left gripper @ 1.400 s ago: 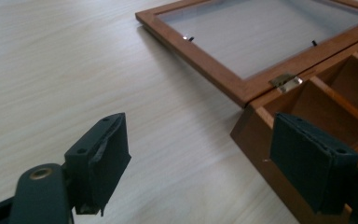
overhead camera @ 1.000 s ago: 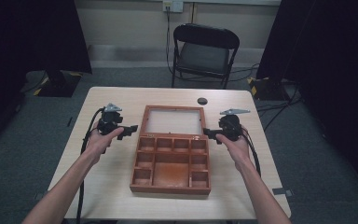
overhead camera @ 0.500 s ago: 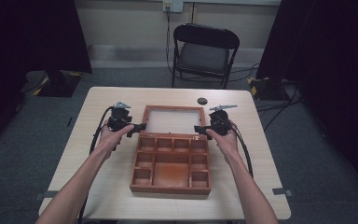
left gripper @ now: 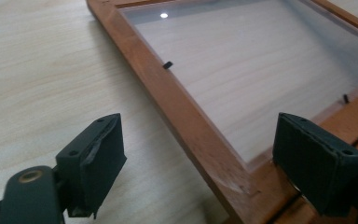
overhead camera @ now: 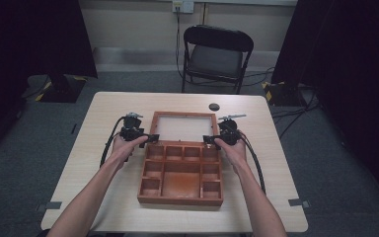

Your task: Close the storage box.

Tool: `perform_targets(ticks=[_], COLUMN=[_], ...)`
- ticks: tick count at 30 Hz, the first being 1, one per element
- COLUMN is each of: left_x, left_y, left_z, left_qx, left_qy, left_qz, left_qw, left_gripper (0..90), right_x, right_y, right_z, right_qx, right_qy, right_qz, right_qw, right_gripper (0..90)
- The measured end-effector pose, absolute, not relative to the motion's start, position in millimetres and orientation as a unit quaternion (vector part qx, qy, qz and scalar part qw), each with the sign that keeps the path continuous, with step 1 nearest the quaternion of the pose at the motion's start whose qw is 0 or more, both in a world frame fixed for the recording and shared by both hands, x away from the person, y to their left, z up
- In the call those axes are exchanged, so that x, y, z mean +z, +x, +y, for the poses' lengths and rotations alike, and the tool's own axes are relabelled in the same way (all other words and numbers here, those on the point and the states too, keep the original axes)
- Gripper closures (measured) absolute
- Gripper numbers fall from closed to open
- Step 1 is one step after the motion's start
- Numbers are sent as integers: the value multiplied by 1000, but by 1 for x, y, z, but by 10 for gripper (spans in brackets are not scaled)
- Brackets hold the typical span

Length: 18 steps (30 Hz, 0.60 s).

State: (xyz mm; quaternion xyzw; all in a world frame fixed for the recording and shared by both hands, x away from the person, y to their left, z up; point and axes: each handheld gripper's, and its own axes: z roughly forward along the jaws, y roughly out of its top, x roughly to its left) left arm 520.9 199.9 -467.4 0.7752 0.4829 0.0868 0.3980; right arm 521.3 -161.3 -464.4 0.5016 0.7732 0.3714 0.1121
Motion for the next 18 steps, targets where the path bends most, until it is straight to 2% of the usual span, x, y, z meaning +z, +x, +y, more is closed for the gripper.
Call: perform_targets(ticks=[18], left_x=[-470], left_y=[530], left_z=[182], left_qx=[67], left_qy=[780], left_qz=[477], left_qw=[399], left_gripper=[165], right_x=[-475], right_y=[532], right_z=[-158], right_qx=[391], right_qy=[531], right_qz=[749], right_qw=[68], right_gripper=[102])
